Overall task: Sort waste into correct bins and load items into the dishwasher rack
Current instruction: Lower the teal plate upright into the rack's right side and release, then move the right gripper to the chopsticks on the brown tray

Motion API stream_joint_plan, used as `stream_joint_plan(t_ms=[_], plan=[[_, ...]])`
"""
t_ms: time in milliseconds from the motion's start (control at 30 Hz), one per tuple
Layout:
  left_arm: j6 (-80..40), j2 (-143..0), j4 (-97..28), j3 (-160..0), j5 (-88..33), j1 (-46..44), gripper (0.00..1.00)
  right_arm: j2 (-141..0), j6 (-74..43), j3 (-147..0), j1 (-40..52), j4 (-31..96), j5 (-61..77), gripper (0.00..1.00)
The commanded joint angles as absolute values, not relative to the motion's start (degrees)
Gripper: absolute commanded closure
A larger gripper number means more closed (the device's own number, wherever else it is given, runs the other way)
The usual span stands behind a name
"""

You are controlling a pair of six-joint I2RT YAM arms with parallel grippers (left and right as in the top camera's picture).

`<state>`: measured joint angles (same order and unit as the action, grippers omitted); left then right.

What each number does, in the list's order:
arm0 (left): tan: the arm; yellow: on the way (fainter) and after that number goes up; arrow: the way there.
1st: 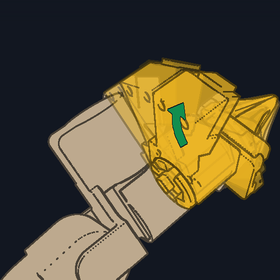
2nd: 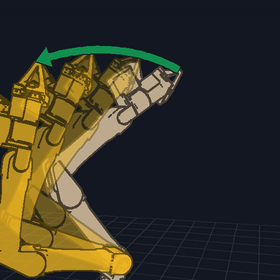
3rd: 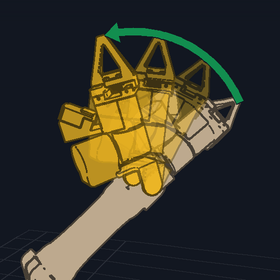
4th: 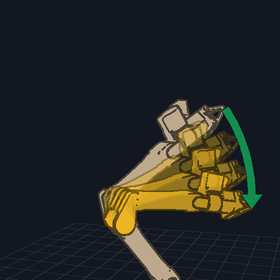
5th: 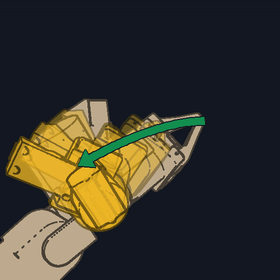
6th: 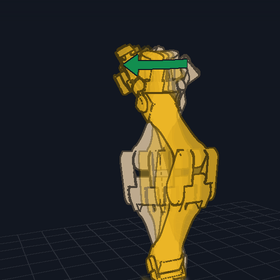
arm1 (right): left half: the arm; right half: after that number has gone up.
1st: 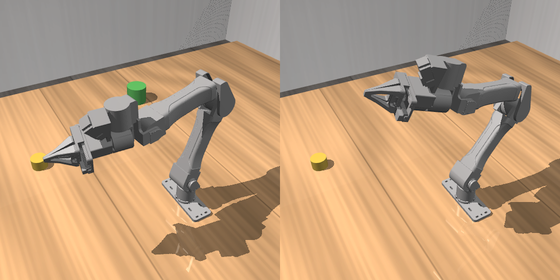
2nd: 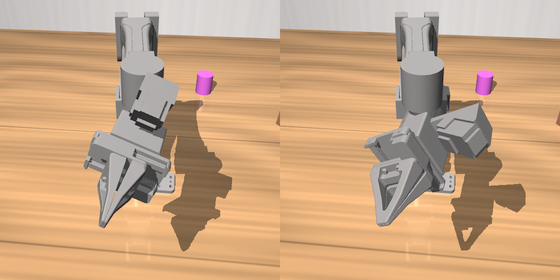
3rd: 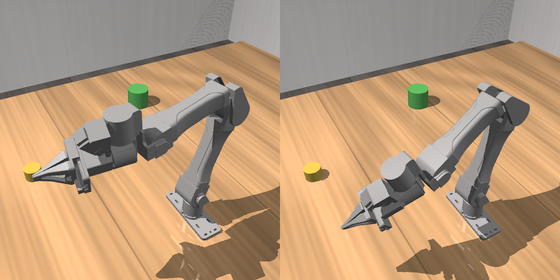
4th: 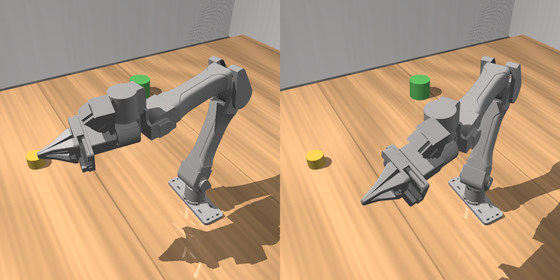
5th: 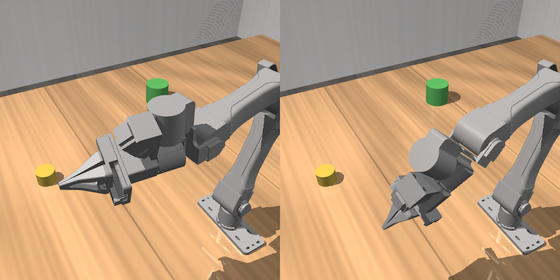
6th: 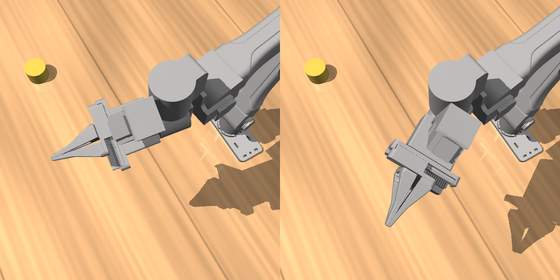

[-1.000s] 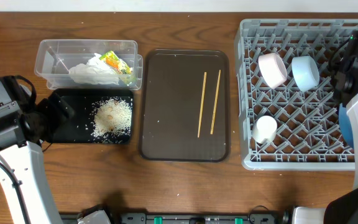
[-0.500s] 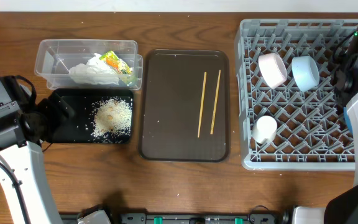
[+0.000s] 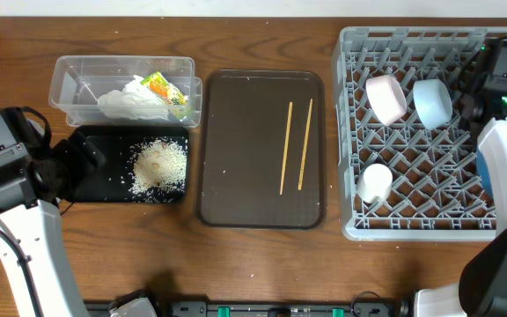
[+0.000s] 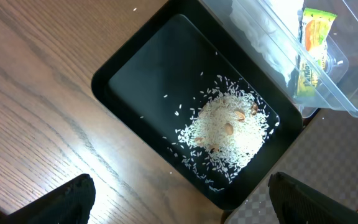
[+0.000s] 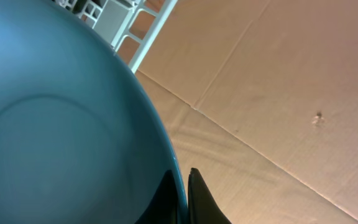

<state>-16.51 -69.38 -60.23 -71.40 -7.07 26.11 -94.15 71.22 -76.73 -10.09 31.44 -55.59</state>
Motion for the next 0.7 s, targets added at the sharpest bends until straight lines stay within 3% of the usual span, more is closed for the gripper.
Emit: stream_joint_plan(t_ms=[0, 67, 133, 267, 367, 667], plan=[[-16.4, -69.6, -60.4, -72.2, -6.1, 26.3, 0.08, -95.4, 66.4, -75.9, -8.7, 29.7, -55.8, 0.99], [-16.4, -69.6, -60.4, -72.2, -6.1, 26.3, 0.08, -94.6, 64.9, -75.9, -7.6, 29.6, -54.3, 0.99], [-16.4, -69.6, -60.4, -72.2, -6.1, 26.3, 0.08, -93.9, 64.8, -75.9, -6.1, 29.6, -53.6, 0.92], [-16.4, -69.6, -60.4, -72.2, -6.1, 26.3, 0.08, -93.4, 64.8, -75.9, -2.5, 30.2, -53.6, 0.68], [-16.4, -69.6, -60.4, -72.2, -6.2, 26.3, 0.08, -93.4, 63.9, -75.9, -0.1, 32.8, -53.5, 0.41], [-16.4, -69.6, -60.4, -72.2, -6.1, 26.3, 0.08, -93.4, 56.5, -75.9, 3.1, 35.3, -52.4, 0.36]])
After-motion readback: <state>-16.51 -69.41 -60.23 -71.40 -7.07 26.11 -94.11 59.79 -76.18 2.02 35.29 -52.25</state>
